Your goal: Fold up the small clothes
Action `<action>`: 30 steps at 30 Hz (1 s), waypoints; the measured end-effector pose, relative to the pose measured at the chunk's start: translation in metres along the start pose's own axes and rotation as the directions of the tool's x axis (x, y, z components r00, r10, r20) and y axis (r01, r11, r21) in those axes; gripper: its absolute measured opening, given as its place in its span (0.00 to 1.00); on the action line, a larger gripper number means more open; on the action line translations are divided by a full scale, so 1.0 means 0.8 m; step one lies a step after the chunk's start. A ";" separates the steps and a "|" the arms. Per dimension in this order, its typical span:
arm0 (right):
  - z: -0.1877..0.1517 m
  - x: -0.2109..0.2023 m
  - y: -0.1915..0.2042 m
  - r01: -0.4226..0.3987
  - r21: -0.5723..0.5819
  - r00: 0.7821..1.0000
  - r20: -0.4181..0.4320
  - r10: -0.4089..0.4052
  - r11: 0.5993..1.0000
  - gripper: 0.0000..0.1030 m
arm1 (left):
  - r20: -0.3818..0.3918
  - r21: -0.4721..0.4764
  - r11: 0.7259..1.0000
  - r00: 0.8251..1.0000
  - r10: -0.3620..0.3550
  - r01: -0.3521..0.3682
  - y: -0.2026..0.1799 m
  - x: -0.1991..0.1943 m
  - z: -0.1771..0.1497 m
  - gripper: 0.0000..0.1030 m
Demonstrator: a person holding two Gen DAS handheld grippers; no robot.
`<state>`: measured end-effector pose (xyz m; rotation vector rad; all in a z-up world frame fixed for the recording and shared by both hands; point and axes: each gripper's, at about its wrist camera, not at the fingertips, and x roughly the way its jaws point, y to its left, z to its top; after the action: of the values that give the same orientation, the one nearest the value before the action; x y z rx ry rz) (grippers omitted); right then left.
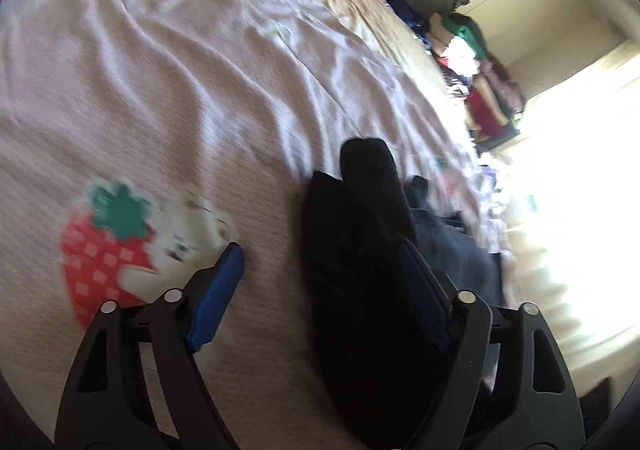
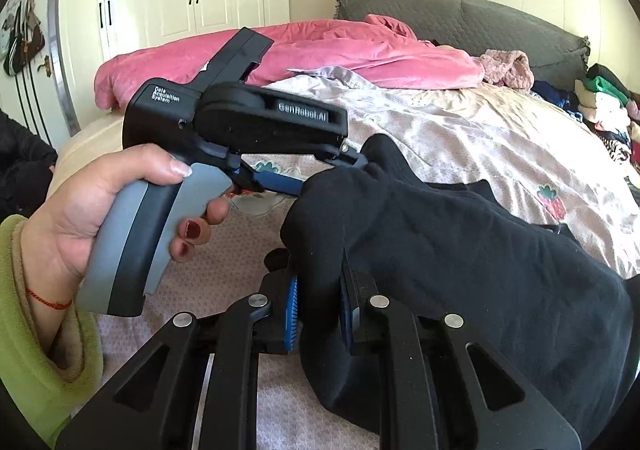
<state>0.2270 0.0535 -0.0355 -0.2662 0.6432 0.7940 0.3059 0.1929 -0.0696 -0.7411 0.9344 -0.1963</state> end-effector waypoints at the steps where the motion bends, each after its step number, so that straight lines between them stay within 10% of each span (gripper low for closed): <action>1: -0.001 0.000 0.000 0.007 -0.002 1.000 0.000 -0.007 1.000 0.15 | -0.011 -0.016 0.999 0.999 -0.032 0.032 0.000 0.003 -0.001 0.64; 9: -0.010 0.011 0.006 -0.012 -0.026 0.999 -0.033 0.011 1.000 0.23 | -0.019 -0.080 0.990 0.993 -0.116 0.114 0.008 0.008 -0.005 0.63; 15: -0.025 0.026 0.026 0.023 -0.123 0.994 -0.105 -0.036 0.992 0.52 | -0.032 -0.075 0.990 0.992 -0.122 0.119 0.006 0.012 -0.007 0.63; 18: -0.034 0.042 0.035 0.117 -0.219 0.978 -0.145 -0.151 0.969 0.65 | -0.034 -0.042 0.995 0.995 -0.090 0.089 -0.005 0.018 -0.010 0.40; 22: -0.037 0.041 0.036 0.161 -0.261 0.974 -0.115 -0.196 0.952 0.17 | -0.032 -0.026 0.999 0.998 -0.044 0.044 -0.010 0.022 -0.010 0.34; 30: -0.032 -0.020 0.013 0.151 -0.178 0.987 -0.018 -0.157 0.972 0.07 | 0.000 -0.034 0.999 0.999 -0.034 0.034 -0.042 0.000 -0.028 0.32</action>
<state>0.1999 0.0399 -0.0451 -0.4852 0.5750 0.6987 0.2935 0.1571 -0.0562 -0.7892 0.9278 -0.2108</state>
